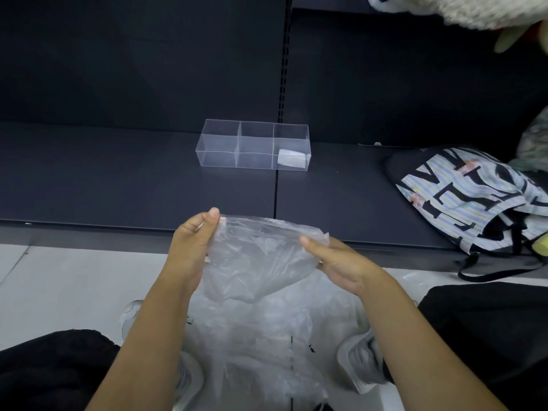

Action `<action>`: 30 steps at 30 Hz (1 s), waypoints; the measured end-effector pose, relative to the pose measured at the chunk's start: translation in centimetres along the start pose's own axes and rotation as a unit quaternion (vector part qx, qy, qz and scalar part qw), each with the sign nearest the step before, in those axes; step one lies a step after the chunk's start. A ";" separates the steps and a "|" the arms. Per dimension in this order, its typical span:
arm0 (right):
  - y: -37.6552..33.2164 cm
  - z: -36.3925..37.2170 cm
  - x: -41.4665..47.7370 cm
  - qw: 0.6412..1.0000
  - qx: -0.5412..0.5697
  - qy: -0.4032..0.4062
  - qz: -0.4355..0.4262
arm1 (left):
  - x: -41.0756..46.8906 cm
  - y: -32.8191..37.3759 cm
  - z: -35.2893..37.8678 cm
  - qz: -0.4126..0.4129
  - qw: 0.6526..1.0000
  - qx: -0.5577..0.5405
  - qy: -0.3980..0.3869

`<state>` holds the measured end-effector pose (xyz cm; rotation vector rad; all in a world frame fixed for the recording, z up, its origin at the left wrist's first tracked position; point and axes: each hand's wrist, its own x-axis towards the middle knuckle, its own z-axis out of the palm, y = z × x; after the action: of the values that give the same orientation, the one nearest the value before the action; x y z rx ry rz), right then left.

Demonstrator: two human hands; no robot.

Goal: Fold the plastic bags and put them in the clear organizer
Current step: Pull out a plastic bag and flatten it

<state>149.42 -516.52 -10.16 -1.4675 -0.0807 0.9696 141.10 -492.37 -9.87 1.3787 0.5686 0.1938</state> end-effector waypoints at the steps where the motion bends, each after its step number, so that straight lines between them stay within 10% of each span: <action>1: 0.1 0.3 0.2 1.000 0.004 -0.001 -0.007 | 0.0 0.0 0.0 -0.003 1.000 -0.015 -0.008; 8: -0.7 0.2 0.6 0.984 0.063 0.114 -0.125 | 1.0 -1.1 0.0 0.028 0.984 0.150 0.095; 19: -3.7 1.2 2.4 0.981 -0.054 0.097 -0.156 | 3.8 3.4 7.5 0.133 0.963 0.189 -0.136; 30: -5.7 -9.8 7.3 0.947 -0.289 0.134 -0.045 | 14.5 -0.1 1.7 0.026 0.975 0.204 0.088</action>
<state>162.66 -518.90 -10.60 -2.1050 -0.2484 0.6888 154.24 -487.34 -13.70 1.7886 0.7492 0.2511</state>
